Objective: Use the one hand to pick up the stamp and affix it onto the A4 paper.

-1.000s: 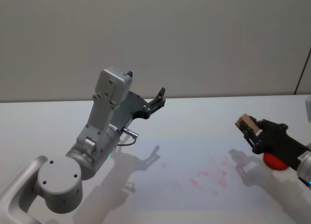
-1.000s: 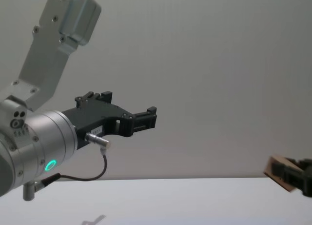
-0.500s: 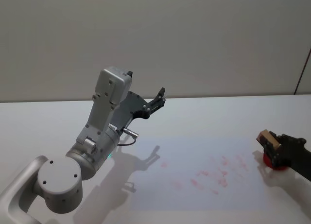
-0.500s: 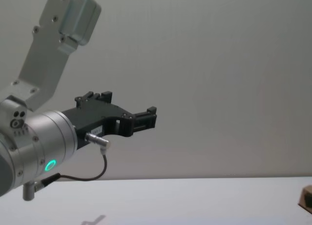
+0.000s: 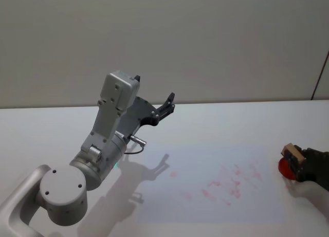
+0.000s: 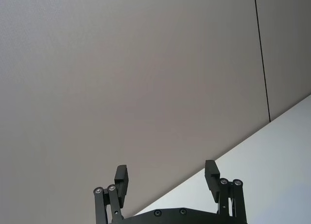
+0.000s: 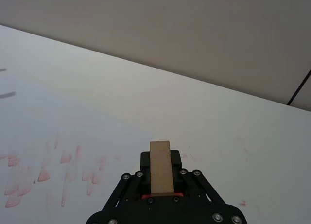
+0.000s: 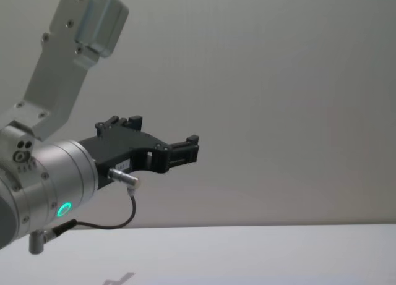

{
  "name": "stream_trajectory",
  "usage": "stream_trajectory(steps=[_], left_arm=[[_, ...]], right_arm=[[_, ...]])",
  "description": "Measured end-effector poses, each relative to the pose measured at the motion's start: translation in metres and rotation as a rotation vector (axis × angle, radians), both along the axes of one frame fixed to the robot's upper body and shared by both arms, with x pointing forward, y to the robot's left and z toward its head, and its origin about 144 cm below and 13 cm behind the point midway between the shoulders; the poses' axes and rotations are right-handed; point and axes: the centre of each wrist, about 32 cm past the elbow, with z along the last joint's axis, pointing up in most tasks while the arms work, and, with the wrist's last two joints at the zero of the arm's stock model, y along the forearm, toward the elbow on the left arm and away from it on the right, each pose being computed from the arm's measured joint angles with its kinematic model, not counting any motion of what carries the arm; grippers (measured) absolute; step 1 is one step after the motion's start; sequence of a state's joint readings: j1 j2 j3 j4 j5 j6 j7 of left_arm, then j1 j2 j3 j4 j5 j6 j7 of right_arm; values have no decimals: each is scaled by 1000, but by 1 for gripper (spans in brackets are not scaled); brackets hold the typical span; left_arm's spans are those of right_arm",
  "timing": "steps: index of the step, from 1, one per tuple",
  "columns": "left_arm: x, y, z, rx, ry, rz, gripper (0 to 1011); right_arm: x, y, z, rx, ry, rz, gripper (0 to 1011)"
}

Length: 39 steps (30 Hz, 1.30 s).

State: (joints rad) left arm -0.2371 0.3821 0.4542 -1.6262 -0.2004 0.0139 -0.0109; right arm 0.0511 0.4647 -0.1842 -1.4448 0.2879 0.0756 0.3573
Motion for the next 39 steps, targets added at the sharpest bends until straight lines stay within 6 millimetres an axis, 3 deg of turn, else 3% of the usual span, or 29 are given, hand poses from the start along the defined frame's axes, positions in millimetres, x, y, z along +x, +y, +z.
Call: stream_trajectory(steps=[30, 32, 39], left_arm=[[0, 0, 0, 0, 0, 0, 1001], [0, 0, 0, 0, 0, 0, 1001], [0, 0, 0, 0, 0, 0, 1001]], right_arm=[[-2, -7, -6, -49, 33, -8, 225], [-1, -7, -6, -49, 32, -10, 245], [1, -5, -6, -46, 25, -19, 466]])
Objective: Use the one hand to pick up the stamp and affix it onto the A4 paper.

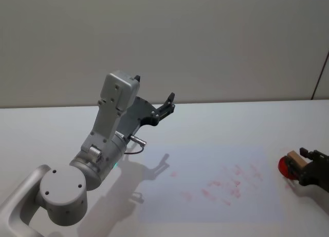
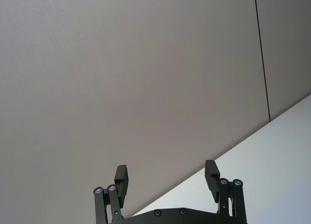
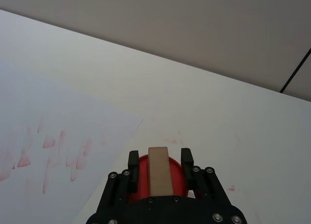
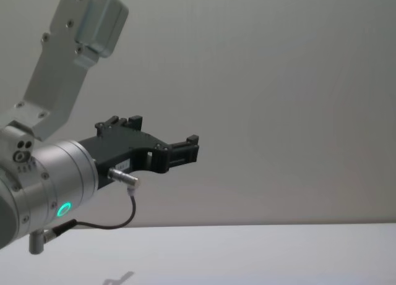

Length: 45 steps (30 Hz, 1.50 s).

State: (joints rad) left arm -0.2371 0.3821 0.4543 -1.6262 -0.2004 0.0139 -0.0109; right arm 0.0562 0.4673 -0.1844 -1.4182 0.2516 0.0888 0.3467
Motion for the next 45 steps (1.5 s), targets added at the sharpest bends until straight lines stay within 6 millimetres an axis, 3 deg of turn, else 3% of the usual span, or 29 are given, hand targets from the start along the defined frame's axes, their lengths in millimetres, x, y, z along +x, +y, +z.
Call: stream_trajectory(steps=[7, 18, 45], left_arm=[[0, 0, 0, 0, 0, 0, 1001], [0, 0, 0, 0, 0, 0, 1001], [0, 0, 0, 0, 0, 0, 1001]], right_arm=[[4, 4, 4, 19, -24, -12, 731], [10, 16, 18, 64, -87, -30, 999], [13, 30, 29, 92, -142, -57, 1001]])
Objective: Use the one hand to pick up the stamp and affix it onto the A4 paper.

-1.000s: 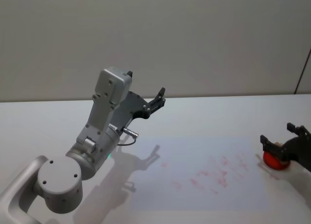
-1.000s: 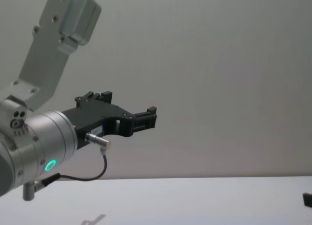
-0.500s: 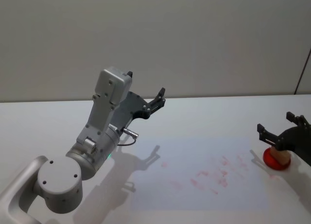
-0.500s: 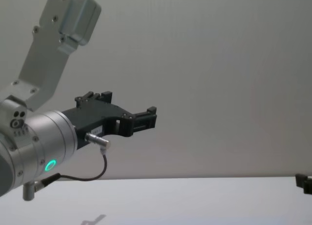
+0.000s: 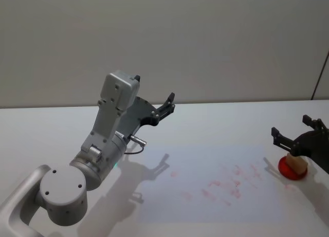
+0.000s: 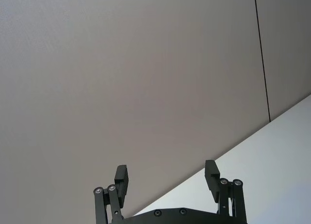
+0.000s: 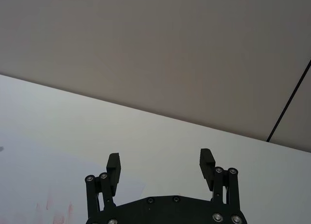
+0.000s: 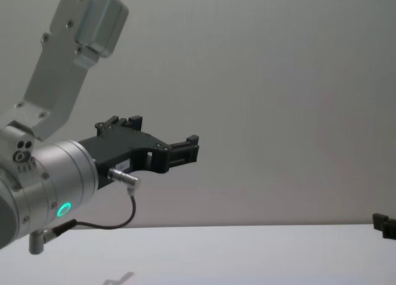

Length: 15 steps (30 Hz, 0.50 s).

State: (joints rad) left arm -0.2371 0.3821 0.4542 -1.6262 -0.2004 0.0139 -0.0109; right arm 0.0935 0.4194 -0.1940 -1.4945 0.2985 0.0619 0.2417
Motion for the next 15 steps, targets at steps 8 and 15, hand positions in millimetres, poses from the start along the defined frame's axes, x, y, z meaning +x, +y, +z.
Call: stream_trajectory(steps=[8, 15], left_arm=[[0, 0, 0, 0, 0, 0, 1001], [0, 0, 0, 0, 0, 0, 1001]], right_arm=[[0, 1, 1, 2, -4, -2, 1001], [0, 1, 1, 3, -5, -3, 1001]])
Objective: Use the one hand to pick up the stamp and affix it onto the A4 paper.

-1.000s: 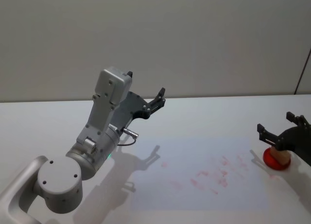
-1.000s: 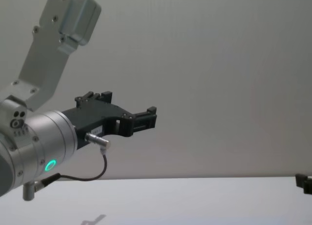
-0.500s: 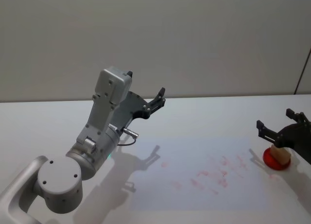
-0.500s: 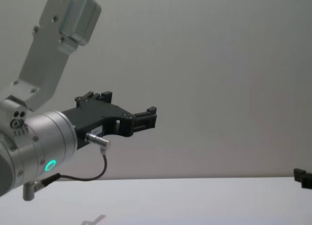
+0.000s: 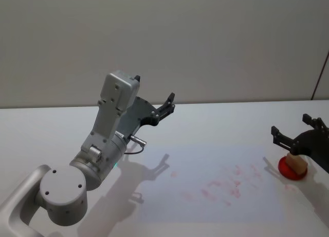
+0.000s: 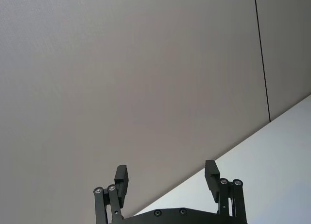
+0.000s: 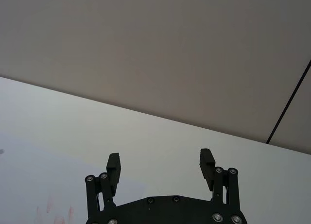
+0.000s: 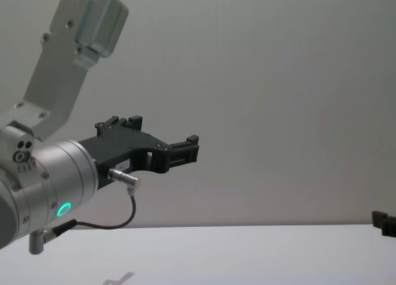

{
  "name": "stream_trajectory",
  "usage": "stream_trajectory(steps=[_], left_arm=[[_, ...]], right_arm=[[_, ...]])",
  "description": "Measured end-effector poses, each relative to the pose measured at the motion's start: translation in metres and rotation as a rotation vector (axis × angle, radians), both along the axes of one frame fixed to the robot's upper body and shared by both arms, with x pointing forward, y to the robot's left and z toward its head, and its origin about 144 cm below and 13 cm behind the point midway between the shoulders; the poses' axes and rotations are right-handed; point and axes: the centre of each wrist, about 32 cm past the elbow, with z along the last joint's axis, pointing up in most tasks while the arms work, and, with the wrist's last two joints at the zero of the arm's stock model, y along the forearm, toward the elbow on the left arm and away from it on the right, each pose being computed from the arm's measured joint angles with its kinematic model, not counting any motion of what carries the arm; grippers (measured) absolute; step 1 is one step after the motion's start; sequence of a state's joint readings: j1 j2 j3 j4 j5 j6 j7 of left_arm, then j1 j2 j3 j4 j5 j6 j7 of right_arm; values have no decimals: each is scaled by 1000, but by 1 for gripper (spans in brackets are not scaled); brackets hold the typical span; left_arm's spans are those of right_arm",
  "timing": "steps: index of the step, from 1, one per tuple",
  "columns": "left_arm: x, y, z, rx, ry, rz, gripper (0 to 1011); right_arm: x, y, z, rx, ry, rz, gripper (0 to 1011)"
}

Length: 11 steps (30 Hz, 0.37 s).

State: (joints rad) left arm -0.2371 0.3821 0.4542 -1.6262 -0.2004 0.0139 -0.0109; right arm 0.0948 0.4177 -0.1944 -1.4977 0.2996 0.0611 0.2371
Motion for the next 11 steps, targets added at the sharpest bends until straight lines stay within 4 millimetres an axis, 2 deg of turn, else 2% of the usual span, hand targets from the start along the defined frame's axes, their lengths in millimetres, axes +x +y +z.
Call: stream_trajectory(steps=[11], left_arm=[[0, 0, 0, 0, 0, 0, 1001]], right_arm=[[0, 0, 0, 1, -1, 0, 1001]])
